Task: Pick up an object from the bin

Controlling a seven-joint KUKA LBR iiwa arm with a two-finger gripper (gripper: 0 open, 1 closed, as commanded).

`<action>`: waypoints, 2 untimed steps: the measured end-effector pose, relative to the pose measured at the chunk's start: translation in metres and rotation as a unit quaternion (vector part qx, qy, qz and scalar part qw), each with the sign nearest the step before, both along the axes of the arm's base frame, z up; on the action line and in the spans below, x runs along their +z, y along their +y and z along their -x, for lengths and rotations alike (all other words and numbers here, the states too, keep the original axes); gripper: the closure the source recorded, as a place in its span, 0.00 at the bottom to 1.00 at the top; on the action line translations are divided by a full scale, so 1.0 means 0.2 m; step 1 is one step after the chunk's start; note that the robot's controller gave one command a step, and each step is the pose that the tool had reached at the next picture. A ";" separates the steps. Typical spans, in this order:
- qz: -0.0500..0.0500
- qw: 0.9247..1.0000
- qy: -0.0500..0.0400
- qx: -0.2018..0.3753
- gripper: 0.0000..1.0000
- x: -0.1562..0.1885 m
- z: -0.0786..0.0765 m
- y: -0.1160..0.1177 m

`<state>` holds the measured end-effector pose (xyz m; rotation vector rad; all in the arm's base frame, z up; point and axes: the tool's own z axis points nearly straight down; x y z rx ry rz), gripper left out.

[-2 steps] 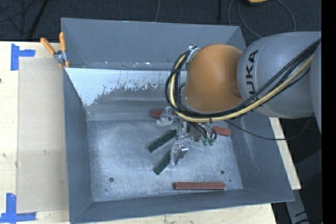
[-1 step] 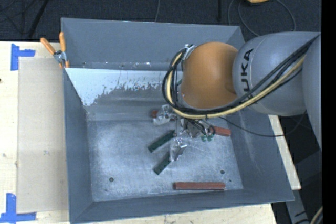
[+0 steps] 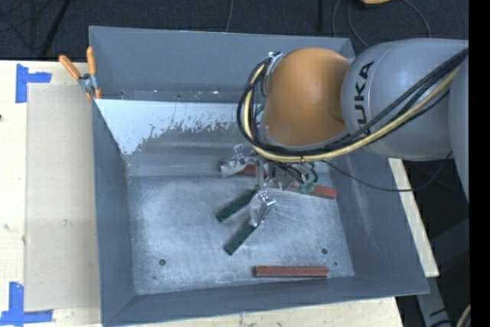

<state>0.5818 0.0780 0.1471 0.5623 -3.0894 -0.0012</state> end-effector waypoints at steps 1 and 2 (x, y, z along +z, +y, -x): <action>0.000 1.000 -0.002 0.028 0.00 -0.32 0.01 -0.01; -0.002 0.999 -0.007 0.034 1.00 -0.31 0.00 0.00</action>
Offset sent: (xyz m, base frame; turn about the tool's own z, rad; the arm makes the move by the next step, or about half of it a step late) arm 0.0045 0.0001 -0.0771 -0.2218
